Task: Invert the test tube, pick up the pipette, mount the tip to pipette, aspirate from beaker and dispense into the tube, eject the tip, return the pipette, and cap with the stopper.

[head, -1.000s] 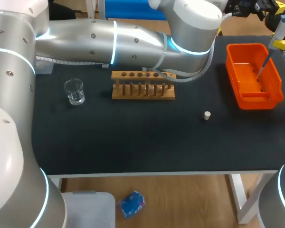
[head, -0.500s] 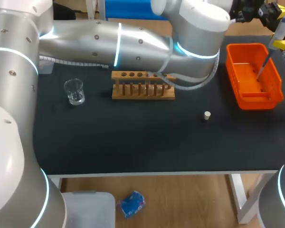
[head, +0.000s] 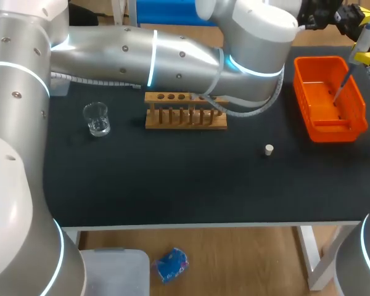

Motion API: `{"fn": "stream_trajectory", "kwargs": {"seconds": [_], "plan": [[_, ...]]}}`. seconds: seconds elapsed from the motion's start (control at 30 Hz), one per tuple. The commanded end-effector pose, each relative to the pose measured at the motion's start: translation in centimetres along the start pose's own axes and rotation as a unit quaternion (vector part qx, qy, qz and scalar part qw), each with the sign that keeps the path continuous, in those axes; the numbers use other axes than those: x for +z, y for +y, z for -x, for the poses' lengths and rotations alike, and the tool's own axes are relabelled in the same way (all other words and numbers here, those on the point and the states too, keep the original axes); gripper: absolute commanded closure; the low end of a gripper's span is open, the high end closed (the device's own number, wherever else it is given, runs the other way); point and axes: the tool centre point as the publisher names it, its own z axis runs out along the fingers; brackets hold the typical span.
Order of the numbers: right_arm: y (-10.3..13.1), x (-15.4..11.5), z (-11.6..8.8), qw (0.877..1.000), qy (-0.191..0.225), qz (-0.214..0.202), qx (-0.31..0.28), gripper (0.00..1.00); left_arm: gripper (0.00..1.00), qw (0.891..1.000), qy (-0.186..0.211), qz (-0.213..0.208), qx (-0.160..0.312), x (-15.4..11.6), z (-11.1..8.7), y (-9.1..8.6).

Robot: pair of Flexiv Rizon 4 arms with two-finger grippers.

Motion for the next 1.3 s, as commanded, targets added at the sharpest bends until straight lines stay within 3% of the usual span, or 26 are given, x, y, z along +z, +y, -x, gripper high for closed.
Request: {"fn": "stream_trajectory", "kwargs": {"seconds": [0.03,0.4,1.3], "plan": [[0.0,-0.2,0.2,1.000,0.003,0.000,0.000,1.00,1.00,0.915,-0.001,-0.403,0.001,0.3,0.0,0.2],[0.0,-0.2,0.2,1.000,0.003,0.000,0.000,1.00,1.00,0.912,0.001,-0.411,-0.007,0.8,0.0,0.6],[0.0,-0.2,0.2,1.000,0.003,0.000,0.000,1.00,1.00,0.915,-0.004,-0.402,-0.022,1.3,0.0,2.1]]}}
